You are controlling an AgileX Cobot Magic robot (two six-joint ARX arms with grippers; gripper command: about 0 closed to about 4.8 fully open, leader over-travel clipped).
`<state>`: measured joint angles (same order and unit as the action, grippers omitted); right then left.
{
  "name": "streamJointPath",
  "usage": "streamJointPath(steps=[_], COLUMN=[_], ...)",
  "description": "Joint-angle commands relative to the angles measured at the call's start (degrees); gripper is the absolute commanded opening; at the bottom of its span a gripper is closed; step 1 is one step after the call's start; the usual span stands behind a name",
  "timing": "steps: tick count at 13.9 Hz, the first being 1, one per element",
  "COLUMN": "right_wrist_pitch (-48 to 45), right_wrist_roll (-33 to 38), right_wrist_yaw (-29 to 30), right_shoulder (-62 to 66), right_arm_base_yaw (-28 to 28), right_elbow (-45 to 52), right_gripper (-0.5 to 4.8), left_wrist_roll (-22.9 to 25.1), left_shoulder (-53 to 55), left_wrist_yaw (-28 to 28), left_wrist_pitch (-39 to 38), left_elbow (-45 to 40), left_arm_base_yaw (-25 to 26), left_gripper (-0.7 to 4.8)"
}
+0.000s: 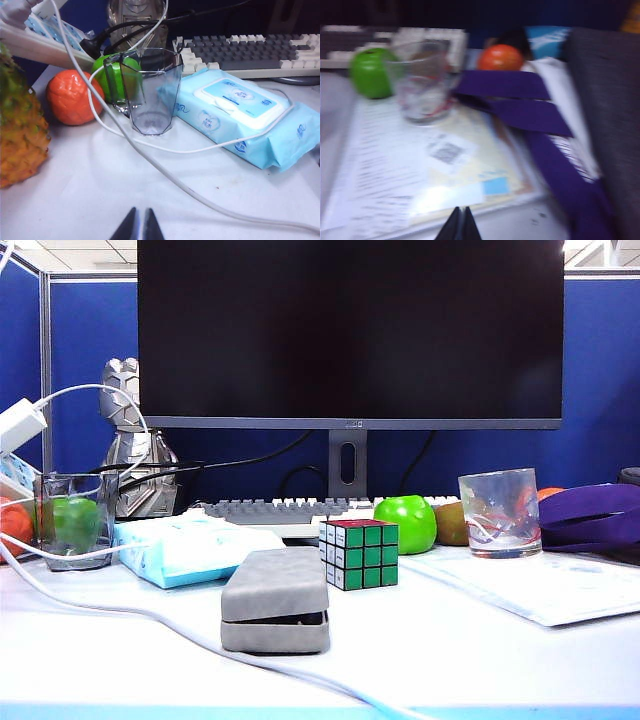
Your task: Pick up the glasses, fold the temples of the glasses, place the glasses into the glasses case, and finally close the glasses case.
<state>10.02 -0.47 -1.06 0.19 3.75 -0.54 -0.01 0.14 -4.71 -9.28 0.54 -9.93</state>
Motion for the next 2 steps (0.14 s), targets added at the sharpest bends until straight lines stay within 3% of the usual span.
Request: streamJointPath(steps=[1,2], right_wrist_pitch=[-0.1,-0.1], right_wrist_roll=[0.0,0.0], right_wrist_yaw=[-0.1,-0.1], right_shoulder=[-0.1,-0.1], right_arm_base_yaw=[-1.6,-1.6], right_elbow=[0.4,0.4], right_gripper=[-0.05,-0.05], left_wrist_roll=[0.0,0.0], left_shoulder=[-0.1,-0.1], left_wrist_yaw=[-0.2,-0.2], left_wrist_pitch=[-0.9,-0.9], left_elbow=[-0.1,-0.1], left_arm_base_yaw=[0.0,0.0], left_gripper=[0.30,0.30])
